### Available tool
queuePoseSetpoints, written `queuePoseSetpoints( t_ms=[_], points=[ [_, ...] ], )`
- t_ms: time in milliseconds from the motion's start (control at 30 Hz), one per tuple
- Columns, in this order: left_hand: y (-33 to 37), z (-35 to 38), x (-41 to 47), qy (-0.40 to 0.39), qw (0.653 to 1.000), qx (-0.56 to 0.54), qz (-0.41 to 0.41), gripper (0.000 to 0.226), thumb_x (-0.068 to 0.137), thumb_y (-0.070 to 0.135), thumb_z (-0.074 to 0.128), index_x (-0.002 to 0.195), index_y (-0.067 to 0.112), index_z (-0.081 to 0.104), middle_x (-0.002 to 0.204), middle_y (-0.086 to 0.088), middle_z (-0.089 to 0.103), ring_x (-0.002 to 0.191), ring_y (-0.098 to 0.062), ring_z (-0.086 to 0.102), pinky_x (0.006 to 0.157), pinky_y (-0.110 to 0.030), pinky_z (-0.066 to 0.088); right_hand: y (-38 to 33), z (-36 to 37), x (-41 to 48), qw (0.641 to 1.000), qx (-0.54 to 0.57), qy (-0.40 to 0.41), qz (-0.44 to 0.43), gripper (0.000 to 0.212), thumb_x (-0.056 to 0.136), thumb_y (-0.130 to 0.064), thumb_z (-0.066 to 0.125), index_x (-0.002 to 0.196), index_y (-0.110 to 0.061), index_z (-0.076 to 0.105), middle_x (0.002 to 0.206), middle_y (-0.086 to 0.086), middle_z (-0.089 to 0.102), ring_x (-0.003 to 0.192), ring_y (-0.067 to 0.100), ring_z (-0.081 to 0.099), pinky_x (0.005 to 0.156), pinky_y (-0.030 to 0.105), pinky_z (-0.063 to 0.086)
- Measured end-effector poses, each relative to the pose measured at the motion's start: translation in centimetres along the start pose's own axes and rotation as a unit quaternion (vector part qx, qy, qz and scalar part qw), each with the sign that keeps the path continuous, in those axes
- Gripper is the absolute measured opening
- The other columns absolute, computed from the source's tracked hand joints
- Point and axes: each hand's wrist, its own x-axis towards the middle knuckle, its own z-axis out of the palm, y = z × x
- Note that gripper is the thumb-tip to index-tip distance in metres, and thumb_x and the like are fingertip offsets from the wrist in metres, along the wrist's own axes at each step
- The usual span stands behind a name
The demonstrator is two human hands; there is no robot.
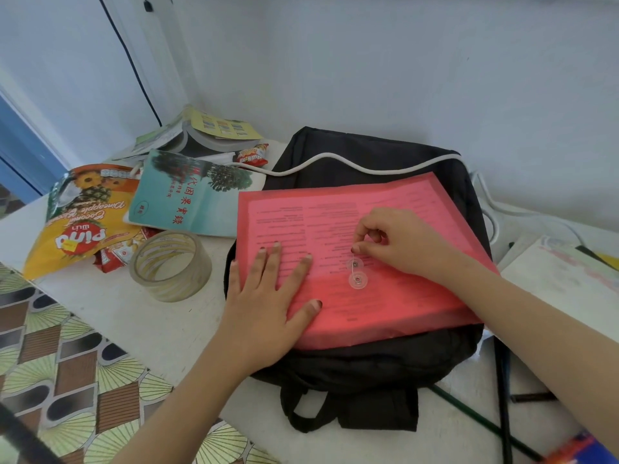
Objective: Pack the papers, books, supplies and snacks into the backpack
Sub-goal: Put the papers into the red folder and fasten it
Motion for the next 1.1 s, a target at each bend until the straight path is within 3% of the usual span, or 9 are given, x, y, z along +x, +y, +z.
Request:
queuePoseSetpoints(
  t_ms=[167, 267, 400, 500, 567, 800, 967, 1100],
  points=[
    [0.2, 0.1, -1.2, -0.004, 1.0, -0.015, -0.012, 0.086, 0.052, 0.078, -0.035, 0.133, 0.051, -0.026, 0.154, -0.001, -0.023, 0.142, -0.02, -0.019, 0.108, -0.045, -0.021, -0.4, 0.6, -0.3, 1.0, -0.012, -0.004, -0.006, 0.009, 0.081, -0.029, 0.069, 0.078, -0.021, 0.064, 0.07, -0.008, 0.052, 0.068, 0.01, 0.049, 0.064, 0.029, 0.042],
    [0.4, -0.5, -0.9, -0.01, 1.0, 0.0, -0.007, 0.084, 0.059, 0.078, -0.019, 0.137, 0.048, -0.023, 0.155, -0.004, -0.019, 0.142, -0.02, -0.017, 0.107, -0.044, -0.022, -0.5, 0.5, 0.0, 1.0, -0.018, -0.019, -0.001, 0.011, 0.08, -0.032, 0.069, 0.078, -0.022, 0.064, 0.07, -0.012, 0.05, 0.067, 0.005, 0.046, 0.063, 0.027, 0.037],
    [1.4, -1.0, -0.3, 0.001, 0.996, -0.063, 0.067, 0.066, 0.077, 0.053, 0.004, 0.143, 0.048, -0.002, 0.157, 0.002, -0.008, 0.143, -0.012, -0.012, 0.107, -0.035, -0.023, -1.0, 0.4, 0.6, 0.999, -0.031, -0.033, 0.005, 0.014, 0.078, -0.034, 0.071, 0.08, -0.022, 0.064, 0.07, -0.015, 0.046, 0.067, 0.003, 0.043, 0.063, 0.026, 0.034],
    [1.9, -0.7, 0.0, 0.032, 0.982, -0.13, 0.132, 0.061, 0.083, 0.03, 0.023, 0.141, 0.048, 0.024, 0.157, 0.005, 0.008, 0.143, -0.01, 0.0, 0.11, -0.027, -0.018, -1.3, 0.6, 1.0, 0.998, -0.037, -0.044, 0.0, 0.015, 0.078, -0.034, 0.071, 0.079, -0.023, 0.062, 0.07, -0.017, 0.045, 0.068, 0.003, 0.042, 0.063, 0.026, 0.032],
    [2.0, -0.4, 0.0, 0.044, 0.979, -0.128, 0.155, 0.06, 0.081, 0.03, 0.02, 0.136, 0.049, 0.033, 0.156, 0.004, 0.013, 0.143, -0.012, 0.006, 0.111, -0.027, -0.014, -1.4, 0.7, 1.3, 0.998, -0.031, -0.052, 0.0, 0.015, 0.078, -0.035, 0.071, 0.077, -0.025, 0.059, 0.069, -0.017, 0.045, 0.065, 0.0, 0.042, 0.063, 0.026, 0.033],
    [2.5, -0.2, -0.1, 0.061, 0.987, -0.091, 0.116, 0.063, 0.081, 0.036, 0.013, 0.142, 0.043, 0.028, 0.156, -0.005, 0.015, 0.143, -0.02, 0.009, 0.115, -0.035, -0.006, -2.0, 0.9, 2.1, 0.997, -0.01, -0.077, -0.001, 0.016, 0.076, -0.032, 0.073, 0.078, -0.021, 0.062, 0.069, -0.014, 0.049, 0.065, 0.0, 0.044, 0.063, 0.027, 0.037],
    [2.3, 0.0, -0.2, 0.082, 0.985, -0.108, 0.106, 0.055, 0.083, 0.031, 0.028, 0.134, 0.033, 0.048, 0.15, -0.009, 0.031, 0.138, -0.026, 0.025, 0.114, -0.04, 0.009, -1.6, 0.6, 2.3, 0.996, 0.014, -0.085, 0.007, 0.015, 0.074, -0.028, 0.076, 0.075, -0.023, 0.062, 0.067, -0.014, 0.049, 0.063, -0.001, 0.044, 0.061, 0.025, 0.037],
    [2.2, 0.3, -0.1, 0.084, 0.985, -0.094, 0.116, 0.052, 0.083, 0.031, 0.032, 0.131, 0.032, 0.052, 0.148, -0.011, 0.035, 0.134, -0.027, 0.029, 0.111, -0.043, 0.018, -1.5, 0.4, 2.2, 0.995, 0.03, -0.094, 0.011, 0.014, 0.072, -0.023, 0.078, 0.075, -0.021, 0.064, 0.064, -0.013, 0.049, 0.06, 0.001, 0.044, 0.06, 0.025, 0.037]
  ],
)
